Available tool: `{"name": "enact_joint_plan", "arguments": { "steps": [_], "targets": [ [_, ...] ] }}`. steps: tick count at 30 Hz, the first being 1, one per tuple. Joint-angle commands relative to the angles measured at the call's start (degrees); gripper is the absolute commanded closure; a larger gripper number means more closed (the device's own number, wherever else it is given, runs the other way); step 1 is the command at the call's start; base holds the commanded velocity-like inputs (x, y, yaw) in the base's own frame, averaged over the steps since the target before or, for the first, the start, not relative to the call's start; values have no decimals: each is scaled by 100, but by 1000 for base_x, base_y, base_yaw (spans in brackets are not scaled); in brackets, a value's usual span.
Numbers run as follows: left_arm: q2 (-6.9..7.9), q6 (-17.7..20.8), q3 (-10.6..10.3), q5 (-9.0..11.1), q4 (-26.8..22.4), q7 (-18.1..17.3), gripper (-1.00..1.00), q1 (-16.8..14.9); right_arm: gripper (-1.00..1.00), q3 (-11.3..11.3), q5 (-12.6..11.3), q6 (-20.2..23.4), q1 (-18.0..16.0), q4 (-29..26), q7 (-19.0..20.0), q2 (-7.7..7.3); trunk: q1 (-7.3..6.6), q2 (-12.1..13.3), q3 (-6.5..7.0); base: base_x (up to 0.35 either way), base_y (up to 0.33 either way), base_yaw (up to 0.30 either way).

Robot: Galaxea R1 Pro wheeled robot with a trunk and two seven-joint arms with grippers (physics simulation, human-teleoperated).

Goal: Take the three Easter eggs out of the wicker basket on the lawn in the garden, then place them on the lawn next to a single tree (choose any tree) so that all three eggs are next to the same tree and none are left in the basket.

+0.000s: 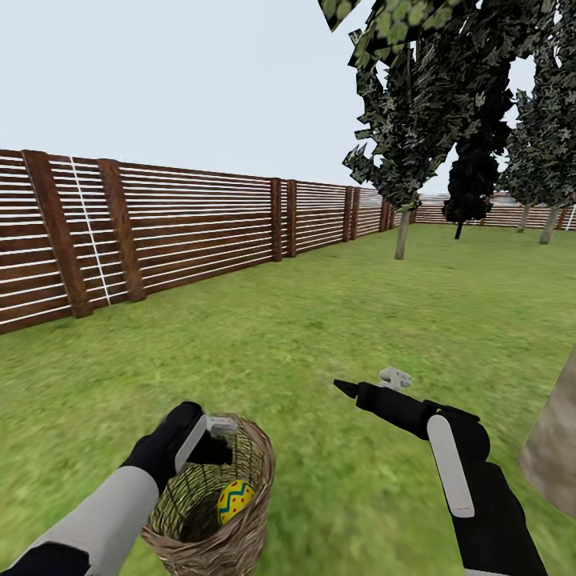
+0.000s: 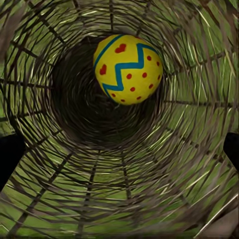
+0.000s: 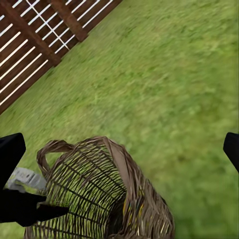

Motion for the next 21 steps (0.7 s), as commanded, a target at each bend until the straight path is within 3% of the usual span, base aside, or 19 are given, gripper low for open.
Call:
{"name": "enact_joint_plan", "arguments": {
  "steps": [1,16,21],
  "targets": [
    [-6,19,-17,35,47,22,-100,-4,-100,-16,46,29,-5,-3,59,6,-1,-3,-6,0,0,0],
    [-32,19,2,65,307,7,-100,-14,-100,-17,45,29,-5,-2,59,13,-1,-3,-5,0,0,-2],
    [-24,19,16,79,308,-1,-100,-9,-100,-17,45,29,-5,-2,59,13,-1,-3,14,0,73,-130]
  ]
}}
